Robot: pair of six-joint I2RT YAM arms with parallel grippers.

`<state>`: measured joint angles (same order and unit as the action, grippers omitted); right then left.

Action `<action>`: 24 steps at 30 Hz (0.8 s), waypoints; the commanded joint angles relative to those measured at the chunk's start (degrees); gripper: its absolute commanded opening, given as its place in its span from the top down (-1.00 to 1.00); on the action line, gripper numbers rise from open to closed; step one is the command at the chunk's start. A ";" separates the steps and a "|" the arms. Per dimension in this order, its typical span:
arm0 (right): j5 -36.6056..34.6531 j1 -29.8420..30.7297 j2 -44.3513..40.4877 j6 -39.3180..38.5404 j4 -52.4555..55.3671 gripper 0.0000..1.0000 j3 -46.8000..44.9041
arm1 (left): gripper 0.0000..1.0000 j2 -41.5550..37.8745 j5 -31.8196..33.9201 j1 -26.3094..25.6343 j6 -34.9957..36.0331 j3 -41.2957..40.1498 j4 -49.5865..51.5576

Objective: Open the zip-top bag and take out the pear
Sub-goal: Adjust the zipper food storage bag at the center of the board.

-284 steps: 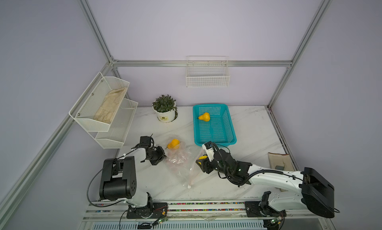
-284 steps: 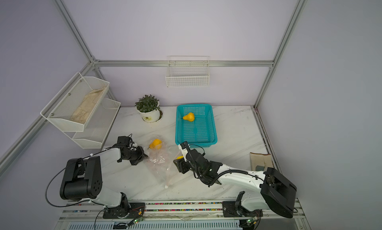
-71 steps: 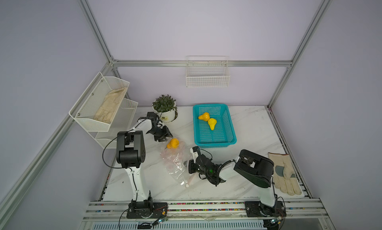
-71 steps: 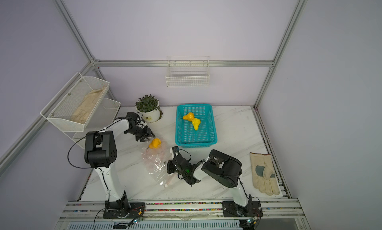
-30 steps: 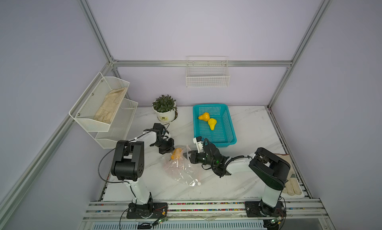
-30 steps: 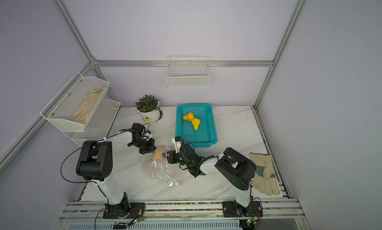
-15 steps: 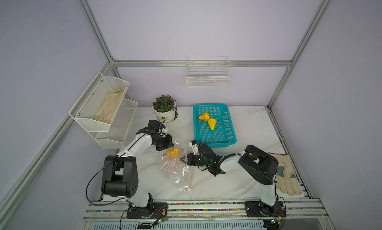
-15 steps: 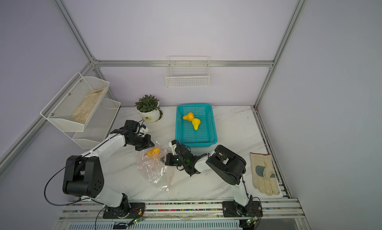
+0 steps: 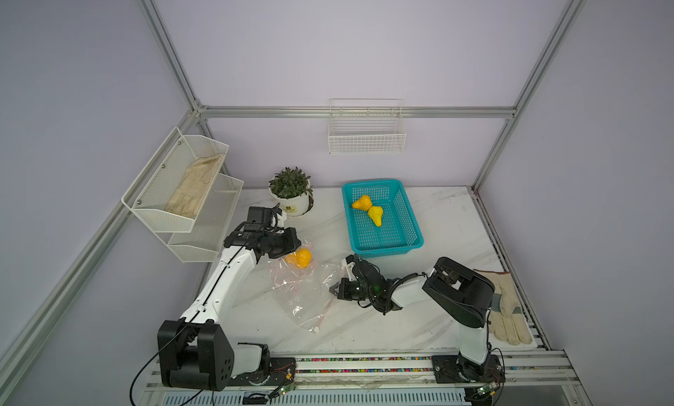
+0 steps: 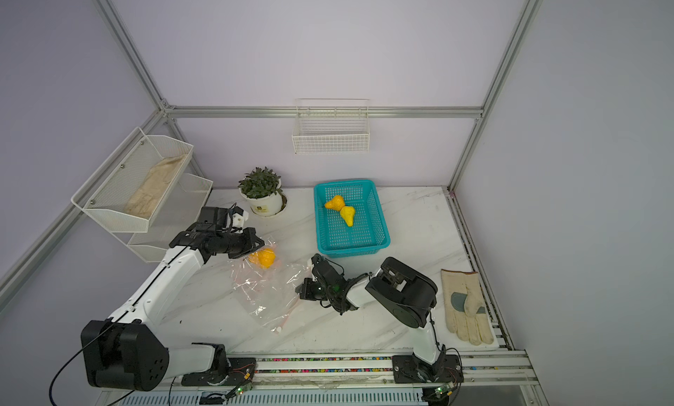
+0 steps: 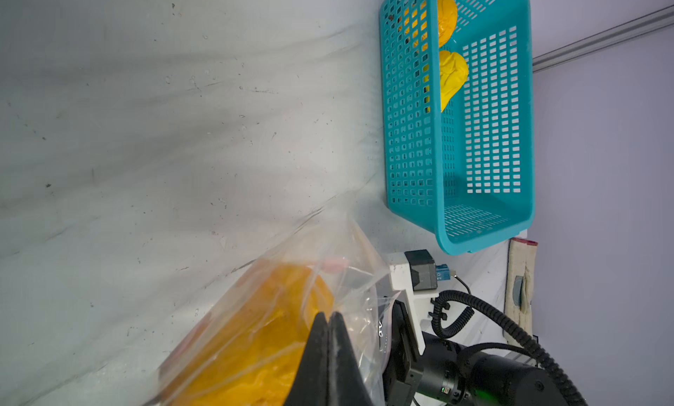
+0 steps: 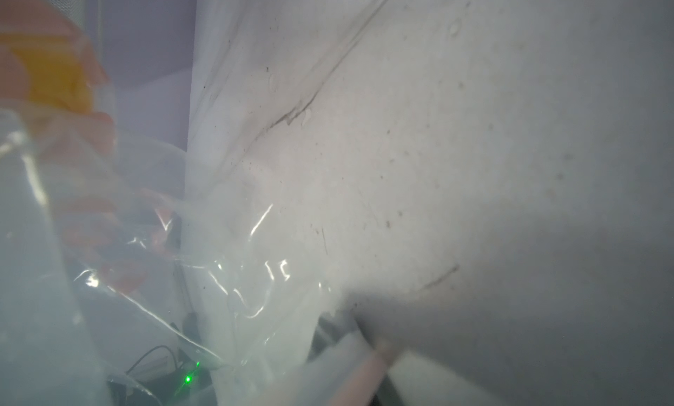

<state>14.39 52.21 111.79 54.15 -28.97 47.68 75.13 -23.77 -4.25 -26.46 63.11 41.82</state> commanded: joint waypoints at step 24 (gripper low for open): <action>-15.26 1.97 3.80 -7.78 42.84 1.00 13.64 | 1.00 -14.74 25.90 2.23 -0.61 -2.16 1.36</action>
<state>1.02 54.28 111.33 46.78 4.19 63.24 59.90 -0.10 -2.46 -26.83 62.89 44.66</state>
